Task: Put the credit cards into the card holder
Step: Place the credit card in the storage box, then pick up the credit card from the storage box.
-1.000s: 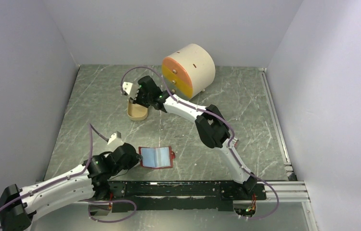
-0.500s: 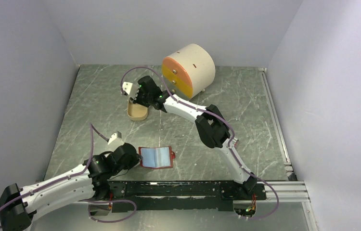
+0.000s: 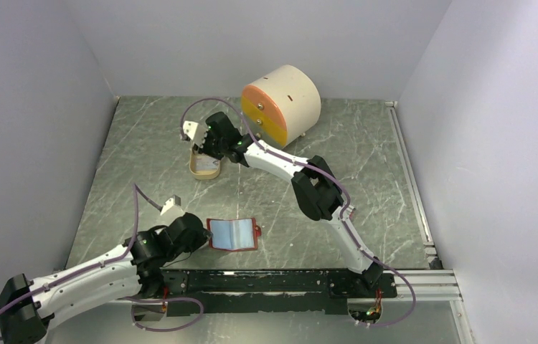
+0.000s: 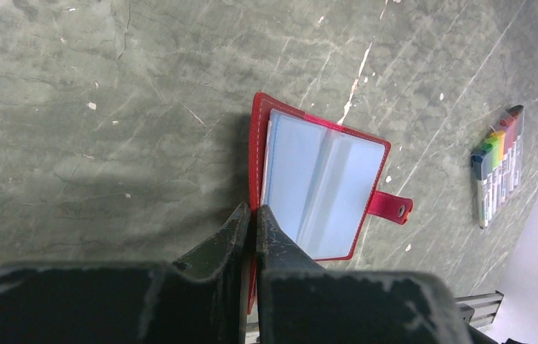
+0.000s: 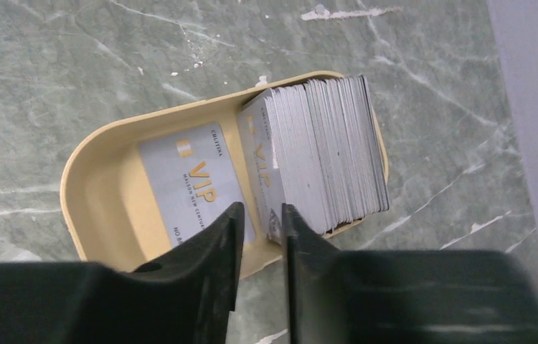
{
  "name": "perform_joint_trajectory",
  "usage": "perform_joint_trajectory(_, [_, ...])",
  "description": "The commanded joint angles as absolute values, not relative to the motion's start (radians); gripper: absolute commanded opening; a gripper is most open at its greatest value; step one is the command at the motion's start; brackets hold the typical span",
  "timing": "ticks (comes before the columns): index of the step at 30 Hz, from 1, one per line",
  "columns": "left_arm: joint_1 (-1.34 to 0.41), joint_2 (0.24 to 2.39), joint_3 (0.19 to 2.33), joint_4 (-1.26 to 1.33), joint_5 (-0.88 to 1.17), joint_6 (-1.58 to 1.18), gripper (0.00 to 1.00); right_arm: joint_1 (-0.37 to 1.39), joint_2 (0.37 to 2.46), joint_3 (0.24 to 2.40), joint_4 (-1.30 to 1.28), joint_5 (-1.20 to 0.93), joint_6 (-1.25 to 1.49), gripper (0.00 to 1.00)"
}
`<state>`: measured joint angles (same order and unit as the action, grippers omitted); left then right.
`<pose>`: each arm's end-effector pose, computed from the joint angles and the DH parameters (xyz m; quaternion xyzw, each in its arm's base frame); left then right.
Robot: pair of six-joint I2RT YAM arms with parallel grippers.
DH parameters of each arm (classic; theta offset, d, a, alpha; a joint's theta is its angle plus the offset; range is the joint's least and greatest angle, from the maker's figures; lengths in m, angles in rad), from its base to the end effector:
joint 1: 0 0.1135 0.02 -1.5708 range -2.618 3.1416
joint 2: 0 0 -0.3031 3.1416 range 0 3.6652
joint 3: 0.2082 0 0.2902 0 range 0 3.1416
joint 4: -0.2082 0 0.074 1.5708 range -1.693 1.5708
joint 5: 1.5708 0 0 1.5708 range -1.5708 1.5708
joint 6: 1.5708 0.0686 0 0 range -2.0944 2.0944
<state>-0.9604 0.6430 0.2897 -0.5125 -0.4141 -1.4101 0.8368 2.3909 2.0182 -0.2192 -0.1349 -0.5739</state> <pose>0.1104 -0.1097 0.1491 -0.2740 0.8795 -0.2405 0.3058 0.4257 0.4856 0.1935 -0.5950 0.6499 0.1204 0.4572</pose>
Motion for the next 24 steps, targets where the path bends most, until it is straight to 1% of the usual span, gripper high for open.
perform_joint_trajectory(1, [-0.966, 0.627, 0.298, -0.502, -0.417, -1.407, 0.09, 0.834, 2.336, 1.981, -0.168, -0.138, -0.559, 0.38])
perform_joint_trajectory(2, [-0.967, 0.627, 0.301, -0.506, -0.417, -1.407, 0.09, 0.838, 2.328, 1.952, -0.142, -0.128, -0.572, 0.40])
perform_joint_trajectory(4, [-0.966, 0.626, 0.306, -0.519, -0.419, -1.408, 0.09, 0.844, 2.318, 1.918, -0.102, -0.109, -0.582, 0.41])
perform_joint_trajectory(6, [-0.966, 0.620, 0.305, -0.528, -0.419, -1.411, 0.09, 0.847, 2.328, 1.930, -0.097, -0.106, -0.579, 0.42])
perform_joint_trajectory(7, [-0.967, 0.615, 0.304, -0.529, -0.419, -1.411, 0.09, 0.847, 2.334, 1.934, -0.090, -0.103, -0.582, 0.49])
perform_joint_trajectory(9, [-0.967, 0.606, 0.300, -0.527, -0.416, -1.412, 0.09, 0.849, 2.344, 1.922, -0.050, -0.076, -0.600, 0.58])
perform_joint_trajectory(13, [-0.966, 0.604, 0.305, -0.541, -0.420, -1.412, 0.09, 0.852, 2.392, 1.968, -0.057, -0.036, -0.646, 0.66])
perform_joint_trajectory(21, [-0.967, 0.598, 0.293, -0.538, -0.422, -1.414, 0.09, 0.859, 2.430, 1.992, -0.058, -0.013, -0.717, 0.73])
perform_joint_trajectory(24, [-0.967, 0.597, 0.295, -0.544, -0.423, -1.416, 0.09, 0.861, 2.449, 2.012, -0.061, -0.002, -0.736, 0.73])
